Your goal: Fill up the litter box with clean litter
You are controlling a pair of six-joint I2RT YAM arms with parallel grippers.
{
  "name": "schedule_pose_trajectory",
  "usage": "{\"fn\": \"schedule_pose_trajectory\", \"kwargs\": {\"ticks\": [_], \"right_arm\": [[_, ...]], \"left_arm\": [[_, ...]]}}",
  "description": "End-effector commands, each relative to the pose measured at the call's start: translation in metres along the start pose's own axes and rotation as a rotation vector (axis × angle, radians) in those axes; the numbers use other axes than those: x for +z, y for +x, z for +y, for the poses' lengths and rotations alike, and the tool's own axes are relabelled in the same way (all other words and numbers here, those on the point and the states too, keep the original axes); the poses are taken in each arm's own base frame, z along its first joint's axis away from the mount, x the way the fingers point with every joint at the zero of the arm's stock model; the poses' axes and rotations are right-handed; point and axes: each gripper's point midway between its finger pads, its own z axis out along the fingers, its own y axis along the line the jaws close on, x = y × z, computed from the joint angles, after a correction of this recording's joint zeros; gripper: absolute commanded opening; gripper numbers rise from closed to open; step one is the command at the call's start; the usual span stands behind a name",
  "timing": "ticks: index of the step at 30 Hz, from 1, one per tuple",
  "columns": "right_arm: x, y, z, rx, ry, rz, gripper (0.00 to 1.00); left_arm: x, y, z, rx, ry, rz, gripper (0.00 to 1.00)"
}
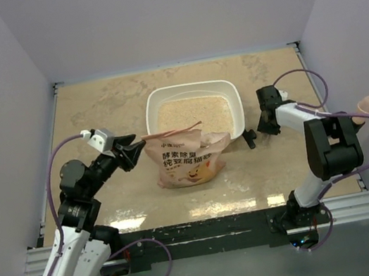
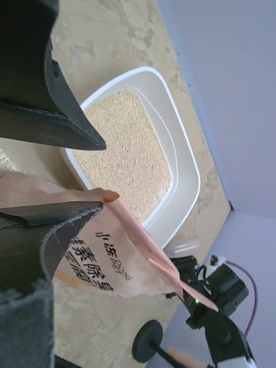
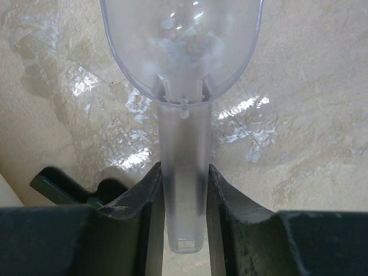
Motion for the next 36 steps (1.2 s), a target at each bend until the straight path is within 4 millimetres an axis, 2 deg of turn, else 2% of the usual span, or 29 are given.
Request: {"fn": "schedule_pose_trajectory", "kwargs": {"ticks": [1, 5, 6, 7, 9, 11, 12, 13, 14, 15, 16, 18, 19, 21, 22, 23, 24, 25, 26, 27, 28, 29, 30, 31, 32, 36], "right_arm": [[-0.02, -0.025, -0.008, 0.014, 0.017, -0.097, 0.0], [-0.054, -0.053, -0.009, 0.012, 0.001, -0.181, 0.0], [-0.064, -0.055, -0.008, 0.0, -0.009, -0.187, 0.0], [-0.083, -0.065, -0.006, 0.013, -0.042, -0.234, 0.0], [-0.11, -0.063, 0.009, -0.017, -0.116, -0.268, 0.0], [-0.148, -0.068, 0.024, -0.033, -0.2, -0.345, 0.0], [-0.164, -0.056, 0.036, -0.082, -0.238, -0.334, 0.0], [-0.184, -0.052, 0.045, -0.093, -0.303, -0.342, 0.0], [-0.205, -0.054, 0.057, -0.109, -0.369, -0.357, 0.0], [-0.221, -0.04, 0.067, -0.171, -0.419, -0.335, 0.0], [-0.249, -0.044, 0.077, -0.19, -0.487, -0.362, 0.0], [-0.289, -0.027, 0.091, -0.278, -0.602, -0.375, 0.0], [-0.317, -0.025, 0.101, -0.308, -0.695, -0.379, 0.0], [-0.343, -0.002, 0.112, -0.414, -0.79, -0.347, 0.0], [-0.358, 0.001, 0.116, -0.442, -0.828, -0.35, 0.0], [-0.359, 0.015, 0.12, -0.505, -0.838, -0.309, 0.0], [-0.37, 0.033, 0.126, -0.577, -0.874, -0.298, 0.0], [-0.379, 0.04, 0.131, -0.612, -0.889, -0.298, 0.0], [-0.38, 0.052, 0.131, -0.668, -0.871, -0.285, 0.0], [-0.386, 0.083, 0.143, -0.77, -0.885, -0.249, 0.0], [-0.399, 0.089, 0.148, -0.801, -0.887, -0.268, 0.0], [-0.4, 0.102, 0.146, -0.858, -0.857, -0.253, 0.0], [-0.399, 0.12, 0.154, -0.918, -0.816, -0.263, 0.0], [-0.408, 0.12, 0.156, -0.922, -0.814, -0.277, 0.0], [-0.405, 0.126, 0.153, -0.954, -0.78, -0.27, 0.0], [-0.398, 0.107, 0.147, -0.92, -0.675, -0.339, 0.0]], "left_arm": [[-0.004, -0.023, 0.019, 0.052, -0.123, -0.045, 0.45], [-0.004, -0.042, 0.011, 0.033, -0.101, -0.048, 0.46], [-0.004, -0.049, 0.009, 0.032, -0.094, -0.051, 0.47], [-0.007, -0.068, 0.005, 0.037, -0.09, -0.076, 0.47], [-0.009, -0.074, 0.0, 0.03, -0.074, -0.057, 0.47], [-0.012, -0.092, -0.008, 0.03, -0.054, -0.062, 0.49], [-0.013, -0.096, -0.012, 0.029, -0.037, -0.059, 0.51], [-0.016, -0.111, -0.018, 0.03, -0.019, -0.078, 0.53], [-0.014, -0.108, -0.024, 0.012, 0.017, -0.043, 0.54], [-0.013, -0.109, -0.027, 0.004, 0.034, -0.031, 0.55], [-0.016, -0.12, -0.035, -0.001, 0.062, -0.04, 0.55], [-0.014, -0.117, -0.047, -0.023, 0.132, 0.001, 0.57], [-0.015, -0.119, -0.052, -0.04, 0.16, 0.017, 0.58], [-0.015, -0.12, -0.056, -0.057, 0.178, 0.034, 0.61], [-0.014, -0.12, -0.061, -0.078, 0.204, 0.062, 0.62], [-0.014, -0.121, -0.063, -0.085, 0.216, 0.077, 0.62], [-0.013, -0.121, -0.064, -0.095, 0.226, 0.094, 0.62], [-0.012, -0.122, -0.066, -0.117, 0.238, 0.128, 0.62], [-0.011, -0.123, -0.067, -0.126, 0.242, 0.147, 0.62], [-0.01, -0.123, -0.067, -0.138, 0.245, 0.165, 0.62], [-0.009, -0.127, -0.067, -0.153, 0.243, 0.189, 0.62], [-0.01, -0.13, -0.069, -0.157, 0.248, 0.195, 0.62], [-0.011, -0.134, -0.071, -0.157, 0.249, 0.197, 0.62], [-0.012, -0.142, -0.07, -0.163, 0.218, 0.183, 0.62], [-0.013, -0.144, -0.073, -0.17, 0.222, 0.178, 0.63], [-0.019, -0.15, -0.073, -0.212, 0.187, 0.167, 0.63]]}}
